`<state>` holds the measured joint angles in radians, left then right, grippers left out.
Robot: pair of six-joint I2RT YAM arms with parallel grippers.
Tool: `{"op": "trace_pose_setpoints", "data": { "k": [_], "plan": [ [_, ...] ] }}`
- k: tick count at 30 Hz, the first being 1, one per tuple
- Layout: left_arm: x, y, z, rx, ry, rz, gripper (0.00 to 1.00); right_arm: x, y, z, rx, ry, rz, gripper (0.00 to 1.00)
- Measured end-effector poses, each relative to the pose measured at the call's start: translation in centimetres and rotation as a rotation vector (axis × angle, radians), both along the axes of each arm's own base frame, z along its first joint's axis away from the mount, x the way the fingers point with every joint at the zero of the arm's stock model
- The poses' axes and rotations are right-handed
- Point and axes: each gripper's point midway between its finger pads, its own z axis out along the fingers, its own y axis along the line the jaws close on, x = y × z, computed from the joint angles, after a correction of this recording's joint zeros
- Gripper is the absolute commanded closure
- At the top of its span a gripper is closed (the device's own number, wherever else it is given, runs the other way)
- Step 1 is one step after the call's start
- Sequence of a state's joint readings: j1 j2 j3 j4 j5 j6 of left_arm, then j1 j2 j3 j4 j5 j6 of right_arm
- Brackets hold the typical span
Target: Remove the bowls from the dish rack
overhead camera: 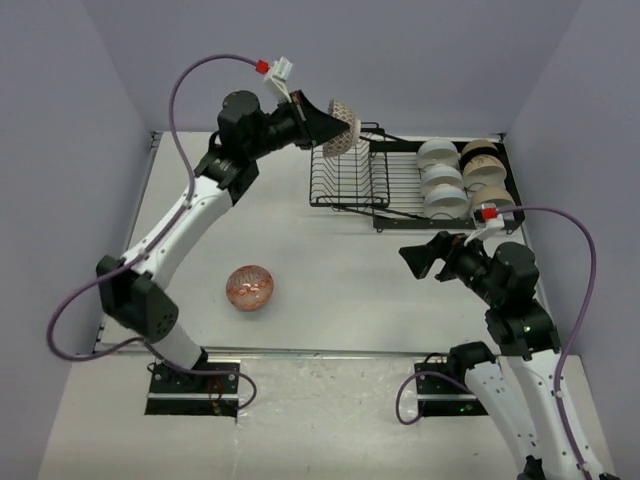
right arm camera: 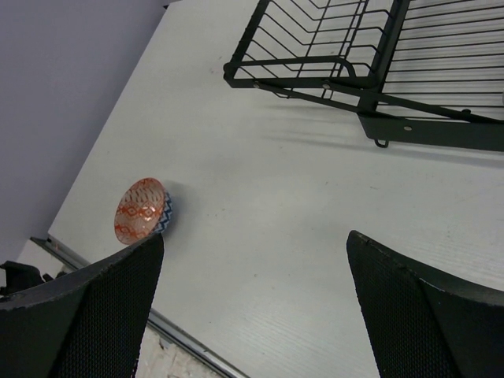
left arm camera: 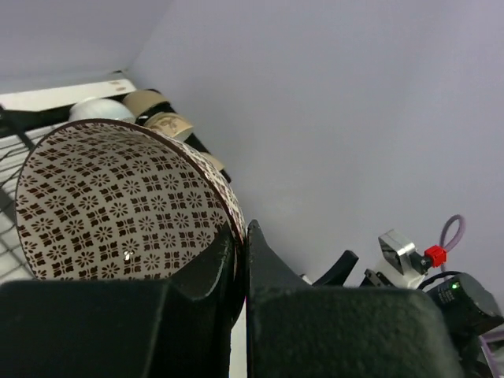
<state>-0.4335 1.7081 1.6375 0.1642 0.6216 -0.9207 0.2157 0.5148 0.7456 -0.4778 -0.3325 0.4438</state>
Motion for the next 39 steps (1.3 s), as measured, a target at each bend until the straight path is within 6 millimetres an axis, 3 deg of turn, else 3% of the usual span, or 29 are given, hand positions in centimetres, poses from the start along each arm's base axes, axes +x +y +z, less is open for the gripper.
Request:
{"op": "trace_pose_setpoints", "data": {
  "k": [3, 5, 7, 11, 14, 15, 20, 25, 39],
  "plan": [
    [-5.0, 0.2, 1.6, 0.150, -0.057, 0.146, 1.00, -0.2, 0.0, 0.3, 0.003, -0.016, 0.000, 0.01],
    [-8.0, 1.0, 0.6, 0.264, -0.038, 0.215, 1.00, -0.2, -0.1, 0.4, 0.004, -0.019, 0.000, 0.01],
    [-9.4, 2.3, -1.8, 0.394, 0.007, 0.290, 1.00, -0.2, -0.1, 0.4, 0.004, -0.019, 0.000, 0.01],
    [-11.1, 6.1, -10.4, 0.742, 0.139, 0.443, 1.00, -0.2, -0.1, 0.4, 0.004, -0.019, 0.000, 0.01],
    [-14.3, 9.7, -18.5, 1.055, 0.236, 0.459, 1.00, -0.2, -0.1, 0.4, 0.004, -0.019, 0.000, 0.01],
    [-16.0, 11.9, -21.8, 1.191, 0.283, 0.453, 1.00, -0.2, -0.1, 0.4, 0.004, -0.019, 0.000, 0.01],
    [-20.2, 16.8, -28.4, 1.449, 0.368, 0.415, 1.00, -0.2, -0.1, 0.4, 0.004, -0.019, 0.000, 0.01],
    [-21.9, 19.2, -30.3, 1.496, 0.396, 0.423, 1.00, -0.2, -0.1, 0.4, 0.004, -0.018, 0.000, 0.01],
    [-19.8, 16.9, -32.0, 1.452, 0.363, 0.444, 1.00, -0.2, 0.0, 0.3, 0.004, -0.018, 0.000, 0.01]
  ]
}}
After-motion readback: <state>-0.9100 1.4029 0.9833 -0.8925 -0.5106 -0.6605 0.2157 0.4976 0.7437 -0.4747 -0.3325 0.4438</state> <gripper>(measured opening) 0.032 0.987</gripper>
